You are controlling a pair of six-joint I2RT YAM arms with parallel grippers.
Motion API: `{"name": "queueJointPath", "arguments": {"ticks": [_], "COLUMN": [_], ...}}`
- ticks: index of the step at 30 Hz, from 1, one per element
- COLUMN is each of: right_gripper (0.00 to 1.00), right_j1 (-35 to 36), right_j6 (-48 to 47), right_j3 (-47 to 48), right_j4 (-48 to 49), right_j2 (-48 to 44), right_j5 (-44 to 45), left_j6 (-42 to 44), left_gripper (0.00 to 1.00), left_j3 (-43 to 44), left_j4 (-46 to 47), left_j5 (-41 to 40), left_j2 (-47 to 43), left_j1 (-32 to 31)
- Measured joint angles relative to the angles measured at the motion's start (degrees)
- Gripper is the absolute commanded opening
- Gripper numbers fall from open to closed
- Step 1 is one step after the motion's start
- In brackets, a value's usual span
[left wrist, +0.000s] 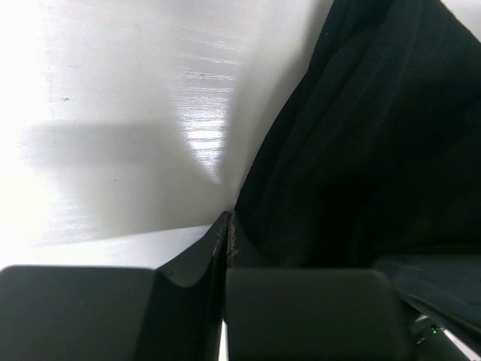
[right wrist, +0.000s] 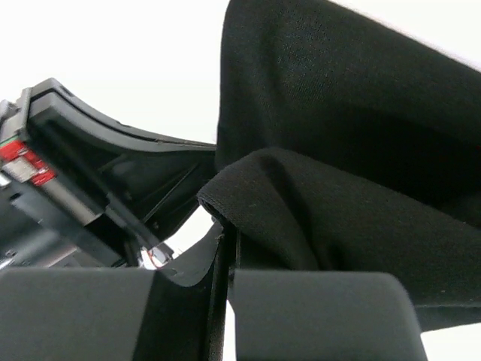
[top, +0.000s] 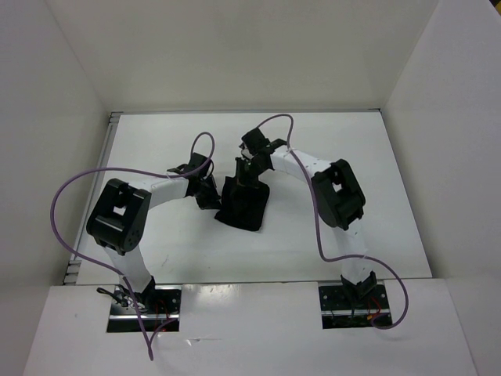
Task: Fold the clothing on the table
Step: Fold the skirt
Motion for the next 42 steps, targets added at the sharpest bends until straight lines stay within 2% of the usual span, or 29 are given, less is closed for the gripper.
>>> {"name": "queueJointPath", "arguments": {"ticks": [2, 3, 6, 12, 15, 18, 21, 22, 26, 33, 42], "right_gripper": [0.06, 0.22, 0.38, 0.4, 0.4, 0.33, 0.19, 0.12, 0.01, 0.01, 0.01], "right_j1": [0.24, 0.33, 0.48, 0.5, 0.02, -1.18, -3.96, -4.98, -8.31, -8.02, -4.2], "right_j6": [0.17, 0.37, 1.73, 5.16, 6.21, 6.62, 6.16, 6.08, 5.95, 5.97, 7.26], "right_j3": [0.28, 0.33, 0.61, 1.81, 3.17, 3.17, 3.1, 2.95, -0.02, -6.21, -17.03], "right_j4": [0.13, 0.33, 1.75, 7.98, 8.7, 7.58, 5.03, 4.24, 2.56, 0.39, 0.0], "right_j2": [0.74, 1.05, 1.55, 1.55, 0.2, -3.82, -9.57, -11.63, -18.45, -19.34, -18.67], "right_j5": [-0.46, -0.74, -2.34, -7.19, -7.02, -4.61, -0.17, 1.53, 7.56, 11.5, 11.78], "left_j6": [0.0, 0.0, 0.07, 0.48, 1.05, 2.16, 3.48, 3.78, 4.96, 6.03, 6.58], "left_gripper": [0.0, 0.0, 0.0, 0.02, 0.03, 0.03, 0.03, 0.03, 0.02, 0.02, 0.01], "left_j3": [0.0, 0.0, 0.0, 0.0, 0.15, 2.05, 4.72, 5.38, 5.84, 7.63, 13.75], "left_j4": [0.0, 0.0, 0.04, -0.72, -3.39, -6.71, -7.52, -6.93, -2.84, 2.29, 3.41], "left_j5": [0.0, 0.02, 0.2, 0.22, -1.57, -4.48, -5.09, -4.0, 5.81, 20.26, 21.86], "left_j2": [0.0, 0.0, 0.0, -0.61, -4.35, -10.32, -16.2, -17.86, -19.87, -9.57, 1.6], "left_j1": [0.0, 0.0, 0.0, 0.72, 1.7, 2.08, 0.98, 0.48, -0.98, -3.67, -3.65]}}
